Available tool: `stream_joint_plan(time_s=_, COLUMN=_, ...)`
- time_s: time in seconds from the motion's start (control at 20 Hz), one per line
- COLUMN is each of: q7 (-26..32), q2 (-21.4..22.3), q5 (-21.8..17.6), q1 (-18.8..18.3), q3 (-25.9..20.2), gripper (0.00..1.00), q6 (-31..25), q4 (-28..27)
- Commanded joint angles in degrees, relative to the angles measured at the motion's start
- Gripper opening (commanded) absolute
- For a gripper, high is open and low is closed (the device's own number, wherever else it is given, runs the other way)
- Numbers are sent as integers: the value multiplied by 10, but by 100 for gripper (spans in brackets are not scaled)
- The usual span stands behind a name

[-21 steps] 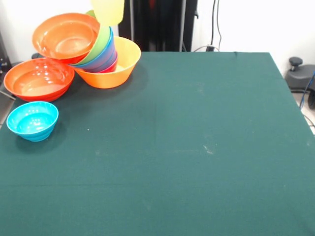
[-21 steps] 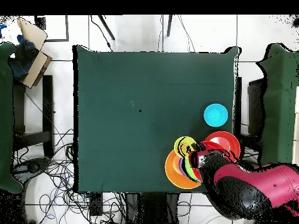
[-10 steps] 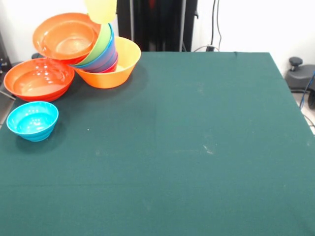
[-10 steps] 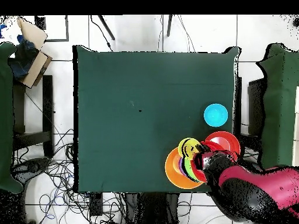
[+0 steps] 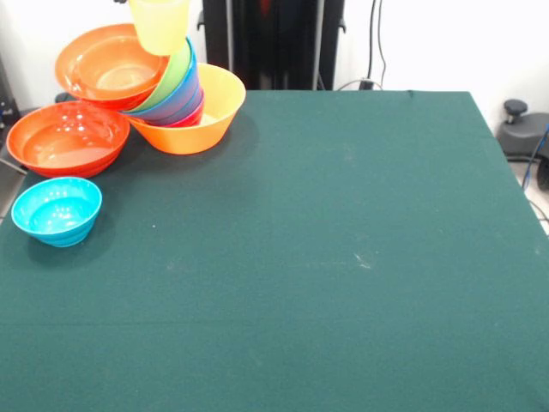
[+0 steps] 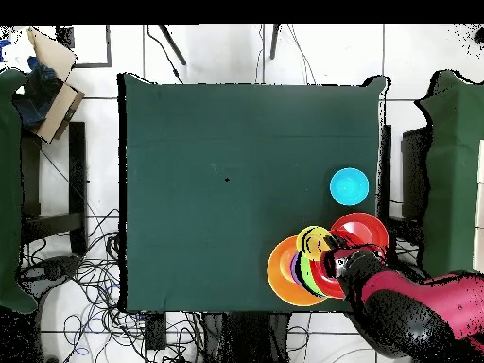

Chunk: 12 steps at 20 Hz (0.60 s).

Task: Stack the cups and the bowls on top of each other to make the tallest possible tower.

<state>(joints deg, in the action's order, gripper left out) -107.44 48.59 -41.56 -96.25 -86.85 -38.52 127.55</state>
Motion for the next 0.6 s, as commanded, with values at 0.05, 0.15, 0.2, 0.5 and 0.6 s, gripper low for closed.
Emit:
stream_joint_plan(time_s=0.05, q7=183, q2=-58, q5=-78, q1=2, q3=72, gripper=0, q6=-17, q4=7)
stream_joint_plan(time_s=0.15, q7=182, q2=-64, q5=-89, q1=-1, q3=80, gripper=0, q6=-9, q4=11)
stream_joint_plan(time_s=0.2, q7=182, q2=-68, q5=-95, q1=-2, q3=84, gripper=0, q6=-6, q4=12)
stream_joint_plan(time_s=0.5, q7=177, q2=-85, q5=-125, q1=-1, q3=98, gripper=0, q6=5, q4=12)
stream_joint_plan(time_s=0.6, q7=174, q2=-84, q5=-129, q1=1, q3=99, gripper=0, q6=5, q4=12)
